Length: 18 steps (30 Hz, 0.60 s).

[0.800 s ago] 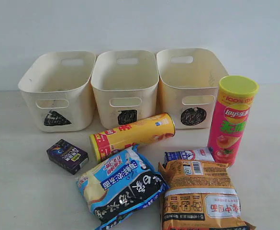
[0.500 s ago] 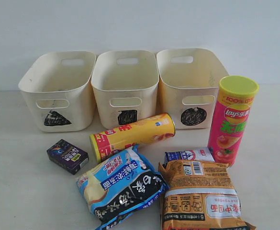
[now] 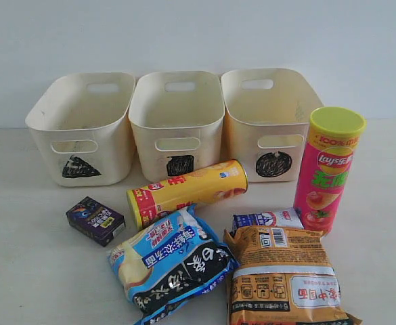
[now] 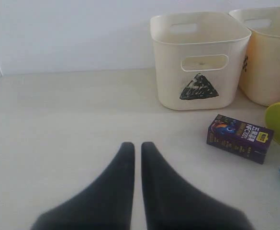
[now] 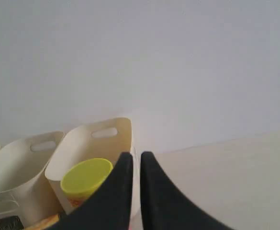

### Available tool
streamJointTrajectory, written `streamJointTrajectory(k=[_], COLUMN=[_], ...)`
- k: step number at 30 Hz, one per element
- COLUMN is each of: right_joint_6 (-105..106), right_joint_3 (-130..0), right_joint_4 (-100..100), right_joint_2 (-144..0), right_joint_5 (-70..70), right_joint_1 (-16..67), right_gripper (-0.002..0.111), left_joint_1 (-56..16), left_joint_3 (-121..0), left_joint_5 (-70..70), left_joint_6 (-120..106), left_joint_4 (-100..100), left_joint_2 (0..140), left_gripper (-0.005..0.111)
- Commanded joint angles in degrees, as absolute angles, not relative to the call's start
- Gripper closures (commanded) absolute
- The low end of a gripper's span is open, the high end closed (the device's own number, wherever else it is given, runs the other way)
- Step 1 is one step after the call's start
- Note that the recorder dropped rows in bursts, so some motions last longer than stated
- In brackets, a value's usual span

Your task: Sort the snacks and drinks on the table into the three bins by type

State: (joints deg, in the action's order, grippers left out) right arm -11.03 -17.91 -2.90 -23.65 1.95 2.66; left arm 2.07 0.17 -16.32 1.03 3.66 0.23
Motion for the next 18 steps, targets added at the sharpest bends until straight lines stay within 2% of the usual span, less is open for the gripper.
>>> streamJointTrajectory(k=[1, 13, 18], right_joint_6=[-8.5, -2.1, -2.0], right_joint_3=[-22.4, -25.8, -24.6], right_joint_4=[-2.2, -2.2, -2.2], right_joint_2=[-28.7, -36.1, -42.0], right_joint_5=[-2.0, 0.0, -5.4], right_joint_1=[2.4, 2.4, 2.5], right_gripper=[0.104, 0.104, 0.105], left_joint_1=[2.1, 2.1, 2.1], left_joint_3=[0.0, 0.0, 0.0], left_joint_5=[-16.1, -16.1, -16.1], left_joint_6=[1.6, 1.6, 1.6], left_joint_4=[3.6, 3.6, 3.6], left_joint_2=[0.0, 0.0, 0.0], left_gripper=[0.102, 0.102, 0.102])
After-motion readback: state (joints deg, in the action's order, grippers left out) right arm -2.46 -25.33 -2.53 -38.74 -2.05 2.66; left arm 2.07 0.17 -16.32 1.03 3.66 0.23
